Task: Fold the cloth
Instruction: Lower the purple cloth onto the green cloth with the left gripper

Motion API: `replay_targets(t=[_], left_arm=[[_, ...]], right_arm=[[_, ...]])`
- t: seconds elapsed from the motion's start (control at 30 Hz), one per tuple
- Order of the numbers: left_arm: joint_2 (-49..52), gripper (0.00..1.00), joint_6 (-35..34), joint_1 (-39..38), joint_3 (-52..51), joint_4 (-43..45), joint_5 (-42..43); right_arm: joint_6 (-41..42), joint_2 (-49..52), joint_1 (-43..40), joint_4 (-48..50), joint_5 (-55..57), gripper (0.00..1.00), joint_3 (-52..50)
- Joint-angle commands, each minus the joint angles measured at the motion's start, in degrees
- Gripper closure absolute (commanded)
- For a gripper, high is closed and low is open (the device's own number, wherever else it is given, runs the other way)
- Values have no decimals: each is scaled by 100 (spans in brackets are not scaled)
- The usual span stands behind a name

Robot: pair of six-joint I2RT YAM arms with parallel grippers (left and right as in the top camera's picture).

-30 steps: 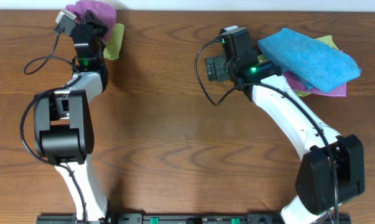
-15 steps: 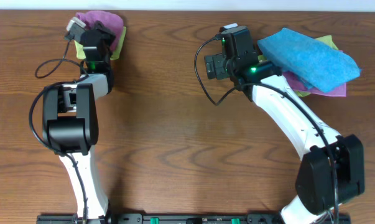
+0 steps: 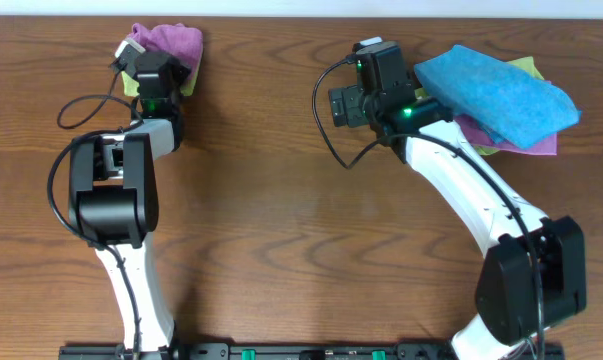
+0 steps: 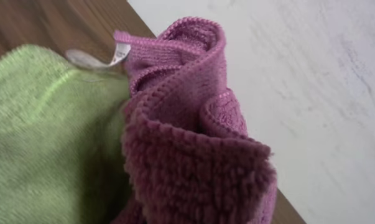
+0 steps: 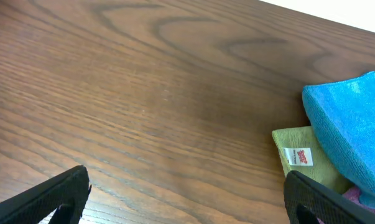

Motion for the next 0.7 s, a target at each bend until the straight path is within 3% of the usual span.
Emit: replay_targets(t=[0.0,0.23,0.27,0.3,0.43,0.5,0.53,0.57,0.67], left_arm=[[44,94,278,179,127,-7,-256],[33,93,278,431,127,136,-409],[33,88,278,435,127,114,-407],[33,75,278,435,127,61,-404],[33,65,284,431,127,-122,-409],[33,40,284,431,127,-142,-402],[33,19,306,431,127,-144,-404],[33,9,326,431,127,-127,-391],[24,5,452,431,127,149,-146]], right_arm=[[-72,-92,13,15,-48,1,-24],[-70,-92,17,17,-345,1,-24],[-68,-92,17,24,-348,1,-24],[-68,-92,17,33,-348,1,-24],[-68,-92,17,33,-345,1,-24],[-68,-92,17,31,-345,1,-24],[-68,-92,17,33,-348,1,-24],[-66,-92,17,31,-348,1,-24],[-44,-92,17,31,-354,1,-24]])
